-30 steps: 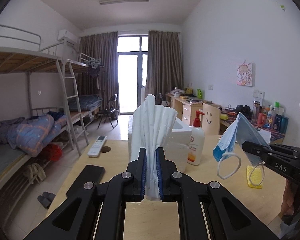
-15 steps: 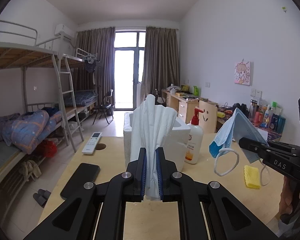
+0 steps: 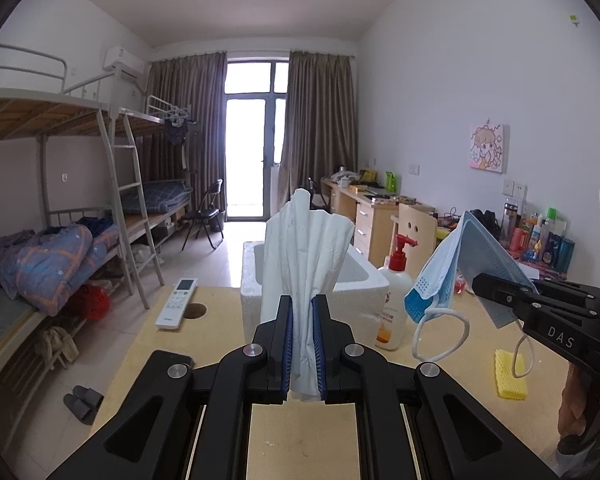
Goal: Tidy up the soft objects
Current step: 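Carry the cloth strip and the blue mask over the white foam box with both tools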
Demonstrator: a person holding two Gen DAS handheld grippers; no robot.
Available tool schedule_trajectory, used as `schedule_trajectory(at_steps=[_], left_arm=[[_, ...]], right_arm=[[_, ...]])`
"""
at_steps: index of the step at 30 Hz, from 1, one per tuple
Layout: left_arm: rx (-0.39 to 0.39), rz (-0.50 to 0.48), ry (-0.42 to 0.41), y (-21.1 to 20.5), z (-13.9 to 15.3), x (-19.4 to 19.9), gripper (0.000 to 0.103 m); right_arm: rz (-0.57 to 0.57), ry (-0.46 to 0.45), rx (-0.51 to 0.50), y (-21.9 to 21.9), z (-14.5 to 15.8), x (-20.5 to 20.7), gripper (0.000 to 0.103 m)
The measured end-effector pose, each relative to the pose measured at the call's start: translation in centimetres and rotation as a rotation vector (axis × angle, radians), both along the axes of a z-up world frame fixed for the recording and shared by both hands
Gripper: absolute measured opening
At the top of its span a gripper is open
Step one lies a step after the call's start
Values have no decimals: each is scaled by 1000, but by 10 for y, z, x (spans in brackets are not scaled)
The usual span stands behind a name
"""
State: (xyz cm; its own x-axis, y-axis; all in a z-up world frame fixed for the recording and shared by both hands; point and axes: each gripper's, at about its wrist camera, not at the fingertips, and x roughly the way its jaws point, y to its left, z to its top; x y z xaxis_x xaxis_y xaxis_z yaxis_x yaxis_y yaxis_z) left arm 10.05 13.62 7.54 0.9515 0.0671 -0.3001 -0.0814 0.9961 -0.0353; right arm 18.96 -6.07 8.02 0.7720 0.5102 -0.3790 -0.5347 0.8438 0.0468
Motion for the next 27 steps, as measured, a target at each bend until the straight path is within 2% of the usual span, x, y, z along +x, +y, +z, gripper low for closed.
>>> schedule_trajectory(at_steps=[6, 18, 27], left_arm=[[11, 3, -17, 5, 7, 13, 10], [23, 9, 4, 19, 15, 57, 10], [7, 19, 33, 31, 12, 91, 10]], right_arm=[[-11, -1, -17, 6, 6, 16, 8], [17, 9, -46, 31, 17, 58, 8], [24, 16, -78, 47, 12, 88, 8]])
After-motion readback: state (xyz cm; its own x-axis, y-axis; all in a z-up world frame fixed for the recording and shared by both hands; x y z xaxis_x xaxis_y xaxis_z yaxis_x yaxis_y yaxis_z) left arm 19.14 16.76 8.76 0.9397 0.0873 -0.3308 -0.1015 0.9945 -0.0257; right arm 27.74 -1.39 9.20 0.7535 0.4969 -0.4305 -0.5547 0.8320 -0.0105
